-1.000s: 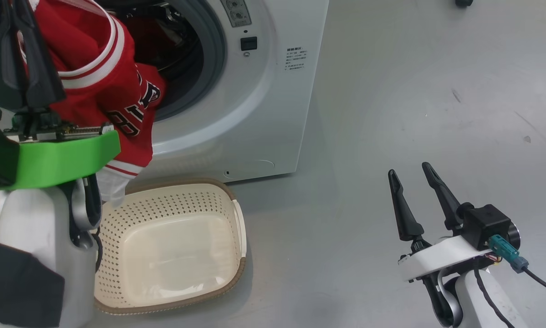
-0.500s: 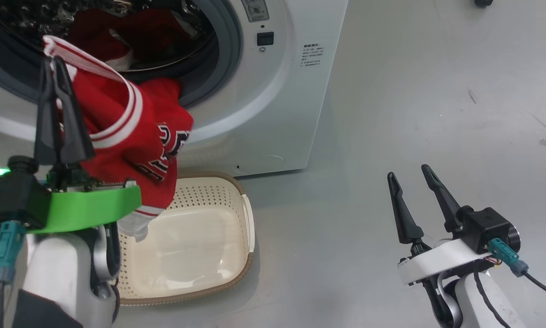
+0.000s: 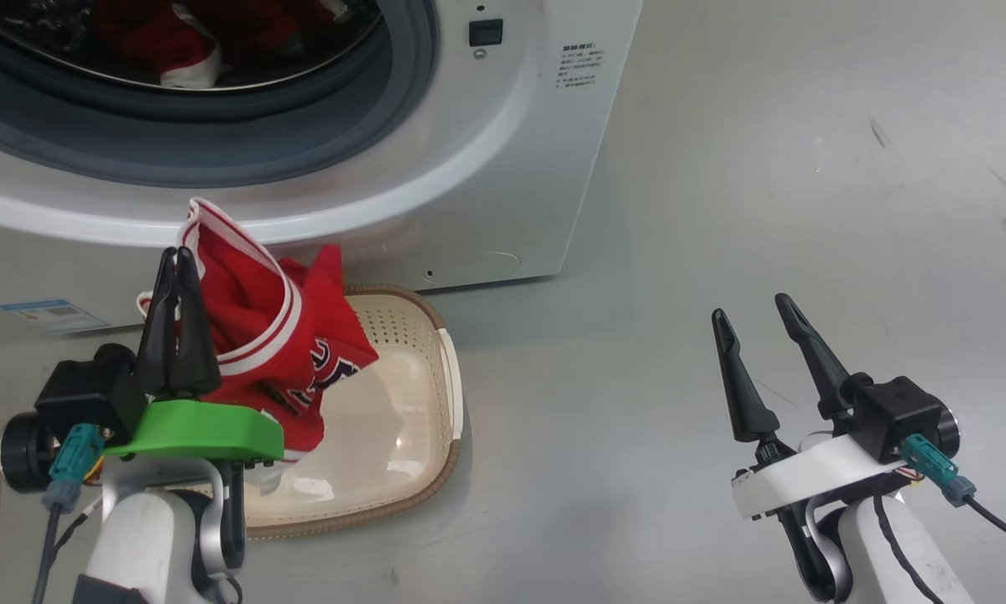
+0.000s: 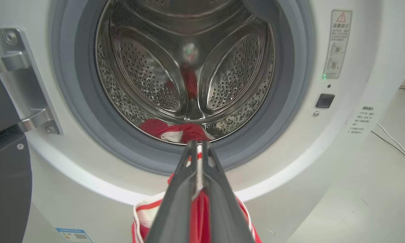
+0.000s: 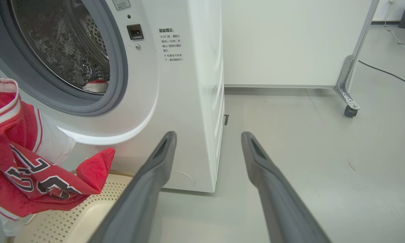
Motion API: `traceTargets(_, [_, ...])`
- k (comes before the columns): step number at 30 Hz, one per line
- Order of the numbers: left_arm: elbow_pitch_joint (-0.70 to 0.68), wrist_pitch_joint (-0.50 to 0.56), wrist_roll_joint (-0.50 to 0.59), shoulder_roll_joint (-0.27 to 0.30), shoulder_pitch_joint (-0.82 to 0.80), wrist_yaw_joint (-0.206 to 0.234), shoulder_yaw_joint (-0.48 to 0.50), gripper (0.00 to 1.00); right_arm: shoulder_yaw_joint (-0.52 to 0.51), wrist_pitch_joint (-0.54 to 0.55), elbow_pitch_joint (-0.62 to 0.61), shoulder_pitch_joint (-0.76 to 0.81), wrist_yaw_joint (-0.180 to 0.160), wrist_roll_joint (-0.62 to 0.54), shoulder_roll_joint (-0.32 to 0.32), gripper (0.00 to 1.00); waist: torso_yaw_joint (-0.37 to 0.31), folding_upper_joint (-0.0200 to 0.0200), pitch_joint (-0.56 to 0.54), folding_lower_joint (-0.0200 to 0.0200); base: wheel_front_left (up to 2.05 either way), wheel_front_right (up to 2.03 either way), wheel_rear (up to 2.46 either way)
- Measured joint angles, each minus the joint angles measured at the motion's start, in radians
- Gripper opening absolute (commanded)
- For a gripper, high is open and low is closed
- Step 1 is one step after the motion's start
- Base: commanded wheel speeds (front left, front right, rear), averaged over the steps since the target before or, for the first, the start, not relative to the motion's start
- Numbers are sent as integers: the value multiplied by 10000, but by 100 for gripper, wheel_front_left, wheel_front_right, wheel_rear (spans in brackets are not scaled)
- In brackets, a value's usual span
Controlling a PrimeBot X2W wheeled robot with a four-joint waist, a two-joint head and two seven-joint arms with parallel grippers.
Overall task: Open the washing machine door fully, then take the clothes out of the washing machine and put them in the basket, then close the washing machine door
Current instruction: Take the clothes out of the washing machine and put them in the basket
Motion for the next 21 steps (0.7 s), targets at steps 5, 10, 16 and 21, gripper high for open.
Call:
traceTargets(5, [823,19,-213,-6,21,77,127,0,138,-2,-128,-172,56,4,0,100,-96,0,396,0,0,0,0])
traceTargets(10, [1647,35,-324,-12,-104,79,192,0,196,-2,-232,-301,56,48,-2,100,-254,0,864,0,0,0,0])
traceTargets(16, [2556,268,-451,-13,-631,79,265,0,219,-2,-372,-485,59,155,-2,100,-449,0,1421,0,0,0,0])
traceTargets(21, [3519,665,-497,-17,-1184,79,173,0,257,-2,-543,-710,65,247,-2,100,-652,0,2041,0,0,0,0])
